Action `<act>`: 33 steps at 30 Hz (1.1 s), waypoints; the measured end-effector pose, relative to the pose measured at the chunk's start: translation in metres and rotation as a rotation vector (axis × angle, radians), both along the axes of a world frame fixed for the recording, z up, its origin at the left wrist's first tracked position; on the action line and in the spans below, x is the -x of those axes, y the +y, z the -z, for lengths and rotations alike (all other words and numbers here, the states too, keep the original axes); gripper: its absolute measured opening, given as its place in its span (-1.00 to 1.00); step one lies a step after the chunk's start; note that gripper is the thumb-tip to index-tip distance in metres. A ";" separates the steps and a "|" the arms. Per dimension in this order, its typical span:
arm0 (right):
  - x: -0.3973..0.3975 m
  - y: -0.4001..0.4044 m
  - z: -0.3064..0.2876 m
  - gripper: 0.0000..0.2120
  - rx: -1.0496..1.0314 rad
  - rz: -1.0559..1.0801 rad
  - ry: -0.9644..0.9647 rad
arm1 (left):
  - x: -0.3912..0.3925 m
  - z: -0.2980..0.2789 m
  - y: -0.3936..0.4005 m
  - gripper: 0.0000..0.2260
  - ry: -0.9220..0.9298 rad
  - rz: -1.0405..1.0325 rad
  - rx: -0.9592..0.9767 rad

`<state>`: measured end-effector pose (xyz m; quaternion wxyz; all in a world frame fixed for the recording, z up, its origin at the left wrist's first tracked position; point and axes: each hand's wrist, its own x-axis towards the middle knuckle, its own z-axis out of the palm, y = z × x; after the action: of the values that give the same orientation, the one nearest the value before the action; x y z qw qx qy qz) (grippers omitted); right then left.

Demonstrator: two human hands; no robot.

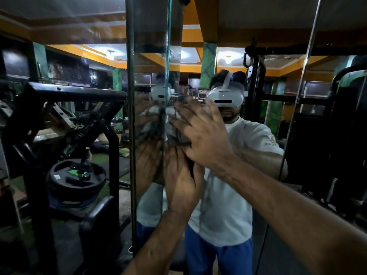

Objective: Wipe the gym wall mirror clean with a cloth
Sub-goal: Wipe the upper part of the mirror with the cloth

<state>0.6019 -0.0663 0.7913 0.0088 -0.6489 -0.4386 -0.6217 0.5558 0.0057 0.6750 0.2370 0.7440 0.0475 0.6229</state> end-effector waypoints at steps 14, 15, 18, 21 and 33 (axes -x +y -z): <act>-0.003 -0.034 0.018 -0.38 -0.194 0.073 0.056 | 0.005 0.017 0.002 -0.43 0.063 -0.011 -0.041; -0.004 -0.039 0.016 -0.32 -0.261 0.083 0.088 | 0.006 0.019 -0.002 -0.43 0.069 -0.005 -0.038; -0.005 -0.050 0.039 -0.28 -0.242 0.090 0.069 | 0.006 0.020 -0.010 -0.44 0.070 0.037 -0.059; -0.009 -0.067 0.076 -0.40 -0.033 0.078 -0.035 | 0.004 0.021 -0.015 -0.38 0.073 0.083 -0.116; -0.017 -0.124 0.099 -0.40 -0.203 0.105 0.040 | -0.002 0.002 -0.058 -0.48 0.015 0.149 -0.281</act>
<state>0.6189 -0.1908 0.6921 0.0503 -0.6790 -0.3385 -0.6495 0.5577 -0.0519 0.6733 0.1756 0.7758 -0.0937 0.5987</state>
